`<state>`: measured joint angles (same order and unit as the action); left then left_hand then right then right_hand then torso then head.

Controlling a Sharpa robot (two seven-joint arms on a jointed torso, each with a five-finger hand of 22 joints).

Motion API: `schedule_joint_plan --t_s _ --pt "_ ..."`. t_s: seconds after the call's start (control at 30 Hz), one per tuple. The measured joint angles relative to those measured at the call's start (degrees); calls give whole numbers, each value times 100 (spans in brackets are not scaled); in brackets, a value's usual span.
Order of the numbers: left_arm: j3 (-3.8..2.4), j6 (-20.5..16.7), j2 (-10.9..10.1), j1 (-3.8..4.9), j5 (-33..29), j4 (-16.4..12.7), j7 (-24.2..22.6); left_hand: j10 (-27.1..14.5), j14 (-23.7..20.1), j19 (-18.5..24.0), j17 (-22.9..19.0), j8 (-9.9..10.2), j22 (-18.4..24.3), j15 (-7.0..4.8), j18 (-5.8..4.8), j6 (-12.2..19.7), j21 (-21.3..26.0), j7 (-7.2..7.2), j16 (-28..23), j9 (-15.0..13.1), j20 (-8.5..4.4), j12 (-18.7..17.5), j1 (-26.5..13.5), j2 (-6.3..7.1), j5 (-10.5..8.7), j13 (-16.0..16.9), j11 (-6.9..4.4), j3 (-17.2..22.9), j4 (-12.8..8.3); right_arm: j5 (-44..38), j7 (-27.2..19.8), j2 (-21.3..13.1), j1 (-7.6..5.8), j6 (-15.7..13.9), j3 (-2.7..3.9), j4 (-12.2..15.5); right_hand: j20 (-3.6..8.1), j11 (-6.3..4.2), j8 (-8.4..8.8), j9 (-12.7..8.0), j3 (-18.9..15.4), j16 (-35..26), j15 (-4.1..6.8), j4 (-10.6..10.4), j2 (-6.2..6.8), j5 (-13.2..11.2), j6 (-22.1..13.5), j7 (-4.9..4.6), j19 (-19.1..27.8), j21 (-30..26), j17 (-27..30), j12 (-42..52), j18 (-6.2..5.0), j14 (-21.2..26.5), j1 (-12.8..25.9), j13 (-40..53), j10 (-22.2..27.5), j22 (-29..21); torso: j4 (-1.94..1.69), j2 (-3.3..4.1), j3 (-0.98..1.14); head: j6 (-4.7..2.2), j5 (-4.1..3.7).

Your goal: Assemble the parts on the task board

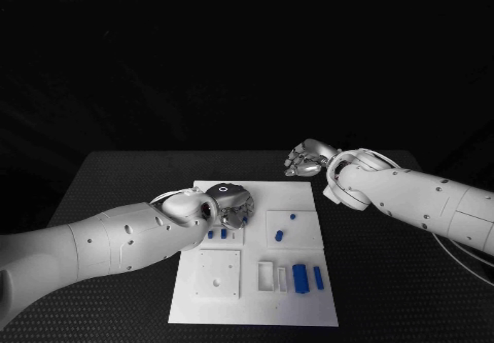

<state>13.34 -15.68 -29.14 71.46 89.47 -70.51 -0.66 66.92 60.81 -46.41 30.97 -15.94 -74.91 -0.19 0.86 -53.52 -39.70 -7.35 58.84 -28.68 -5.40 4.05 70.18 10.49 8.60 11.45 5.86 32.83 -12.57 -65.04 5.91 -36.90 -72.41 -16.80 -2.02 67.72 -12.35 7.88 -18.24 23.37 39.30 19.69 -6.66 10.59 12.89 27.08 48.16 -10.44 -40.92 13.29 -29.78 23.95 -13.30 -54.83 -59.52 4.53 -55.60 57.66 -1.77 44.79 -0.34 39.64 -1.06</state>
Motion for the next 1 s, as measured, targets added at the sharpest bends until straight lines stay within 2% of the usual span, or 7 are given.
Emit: schedule_joint_plan --t_s 0.17,0.23,0.37,0.53,1.0 --pt "-4 26 0 4 22 -6 12 -21 0 0 6 0 0 0 0 0 0 0 40 0 0 4 0 0 0 -8 17 9 9 1 -1 2 1 4 0 -1 0 0 0 0 0 0 0 0 0 0 0 0 0 0 0 0 0 0 0 0 0 0 -1 0 1 4 0" --pt "-6 36 2 5 29 -7 17 -10 58 -65 50 0 0 -16 39 -3 -22 -4 140 0 -6 64 0 0 0 6 16 7 24 1 -2 4 2 5 0 -2 0 0 0 0 0 0 3 0 0 0 0 0 0 0 0 -10 0 -3 0 0 0 0 -1 0 1 5 -1" --pt "-8 55 -1 8 49 -2 50 203 159 -122 135 -27 1 -118 89 -52 -77 -52 336 0 -42 215 26 -25 0 98 -76 0 32 2 -3 1 3 7 0 -3 0 0 0 0 0 0 3 0 0 0 0 0 0 0 1 -22 0 -3 0 0 0 3 0 1 1 8 -5" --pt "-12 78 -8 13 78 -3 88 253 196 -173 180 -27 1 -155 99 -53 -108 -52 461 6 -52 271 47 -47 0 125 -123 0 32 4 -4 -3 4 9 0 -1 0 0 0 1 0 0 3 0 0 0 0 0 0 0 4 -22 0 -3 0 -2 0 5 0 4 0 16 -6" --pt "-20 140 -2 22 152 -7 138 276 197 -173 187 -76 -3 -155 98 -115 -111 -32 510 8 -52 323 114 -114 0 171 -145 16 15 11 -7 3 6 13 0 -5 0 0 0 1 -16 0 3 -16 0 0 0 0 0 0 11 -22 0 -3 0 -10 0 10 -4 3 0 32 -10"
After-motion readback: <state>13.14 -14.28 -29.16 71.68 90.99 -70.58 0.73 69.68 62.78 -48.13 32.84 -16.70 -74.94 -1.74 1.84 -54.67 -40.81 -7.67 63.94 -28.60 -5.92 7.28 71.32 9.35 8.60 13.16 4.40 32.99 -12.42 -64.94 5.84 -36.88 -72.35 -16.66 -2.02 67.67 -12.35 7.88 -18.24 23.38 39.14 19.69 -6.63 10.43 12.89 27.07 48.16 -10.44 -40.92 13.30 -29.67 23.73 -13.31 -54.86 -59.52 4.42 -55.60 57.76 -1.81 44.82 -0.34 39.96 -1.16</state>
